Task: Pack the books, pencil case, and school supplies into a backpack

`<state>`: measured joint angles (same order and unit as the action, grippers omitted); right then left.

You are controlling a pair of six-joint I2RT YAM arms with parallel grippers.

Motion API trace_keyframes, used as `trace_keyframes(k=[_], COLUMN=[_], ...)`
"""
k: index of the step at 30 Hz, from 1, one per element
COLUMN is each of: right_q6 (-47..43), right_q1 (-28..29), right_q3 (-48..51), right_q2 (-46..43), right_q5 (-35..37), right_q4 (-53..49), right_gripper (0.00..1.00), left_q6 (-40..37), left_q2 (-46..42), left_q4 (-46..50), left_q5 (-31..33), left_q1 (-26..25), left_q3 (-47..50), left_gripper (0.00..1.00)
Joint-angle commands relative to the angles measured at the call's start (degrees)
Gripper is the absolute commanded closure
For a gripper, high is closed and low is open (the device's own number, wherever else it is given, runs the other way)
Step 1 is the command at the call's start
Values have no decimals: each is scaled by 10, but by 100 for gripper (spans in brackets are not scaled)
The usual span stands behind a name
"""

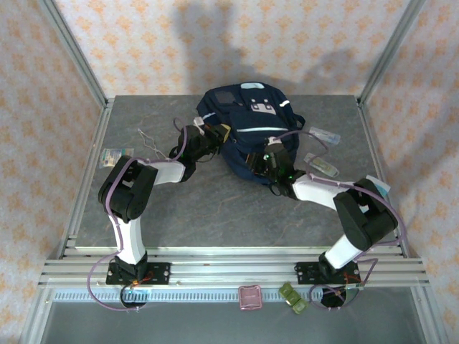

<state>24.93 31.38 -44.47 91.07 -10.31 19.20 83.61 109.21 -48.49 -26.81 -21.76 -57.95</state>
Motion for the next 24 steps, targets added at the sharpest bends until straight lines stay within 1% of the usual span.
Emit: trace_keyframes(k=[1, 2, 3, 4, 6, 8, 9, 12, 14, 16, 20, 24], right_q6=[11, 12, 11, 11, 13, 14, 14, 10, 8, 8, -1, -3], right_q1=[9, 9, 9, 9, 10, 10, 10, 8, 2, -8, -33, -56], right_q3=[-3, -11, -22, -33, -51, -52, -49, -36, -26, -16, -18, -25], right_q2=[26, 38, 51, 64, 82, 82, 77, 51, 30, 8, -18, -24], right_q5=[12, 13, 14, 12, 15, 23, 32, 56, 57, 60, 72, 91], right_q4=[24, 31, 34, 34, 33, 39, 40, 16, -11, -48, -154, -229], right_gripper=[61, 63, 67, 72, 87, 97, 100, 100, 100, 100, 100, 100], left_q6=[17, 17, 18, 19, 20, 21, 20, 16, 16, 16, -6, -23], left_q2=[-38, -38, -37, -37, -37, -39, -40, -42, -44, -48, -62, -73], left_q4=[-116, -116, -118, -119, -119, -120, -121, -120, -124, -128, -109, -97], left_q5=[-17, -17, -17, -17, -17, -18, -17, -17, -18, -21, -24, -25], left_q1=[-5, -5, -6, -7, -8, -8, -7, -3, 3, 10, 24, 35], left_q3=[-43, -44, -44, -43, -41, -37, -34, -25, -16, -4, 20, 40], left_gripper=[100, 100, 100, 100, 100, 100, 100, 100, 100, 100, 100, 100])
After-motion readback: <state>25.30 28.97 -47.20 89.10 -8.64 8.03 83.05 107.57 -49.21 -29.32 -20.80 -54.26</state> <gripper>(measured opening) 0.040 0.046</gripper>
